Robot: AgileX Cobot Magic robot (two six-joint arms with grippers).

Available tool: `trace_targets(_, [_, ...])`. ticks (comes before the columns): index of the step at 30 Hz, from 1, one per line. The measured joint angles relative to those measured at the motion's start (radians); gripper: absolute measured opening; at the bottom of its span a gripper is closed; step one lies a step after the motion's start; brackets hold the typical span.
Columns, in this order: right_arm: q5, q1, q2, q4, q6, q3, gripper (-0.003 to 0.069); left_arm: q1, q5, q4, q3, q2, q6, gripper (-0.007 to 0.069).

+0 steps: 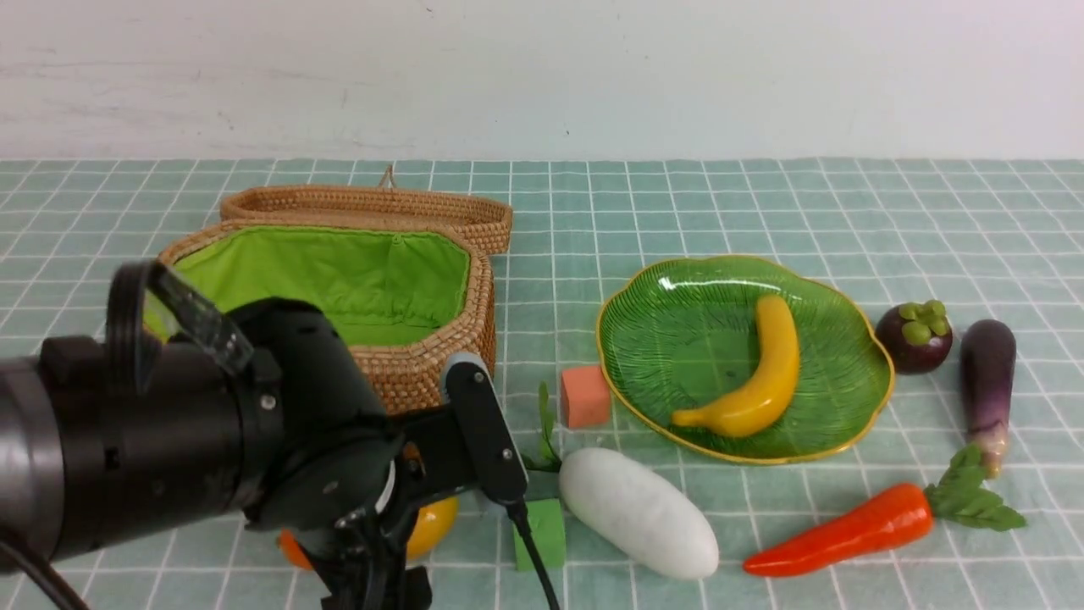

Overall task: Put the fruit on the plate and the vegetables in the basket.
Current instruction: Grab the mango with your left arm and place it on the right plate

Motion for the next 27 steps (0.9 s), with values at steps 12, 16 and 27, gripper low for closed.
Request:
trace_targets(12, [0.000,0.000,0.000,0.031,-0.027,0.000,0.0123,0.000,-0.106,0.164,0.002,0.126,-0.095,0.0518])
trace_targets(16, [0.000,0.000,0.000,0.050,-0.046,0.000,0.0125,0.001,-0.125,0.198,0.002,0.157,-0.152,0.0524])
trace_targets(27, [0.000,0.000,0.000,0.061,-0.050,0.000,0.0126,0.001,-0.041,-0.051,0.002,0.161,-0.104,0.0561])
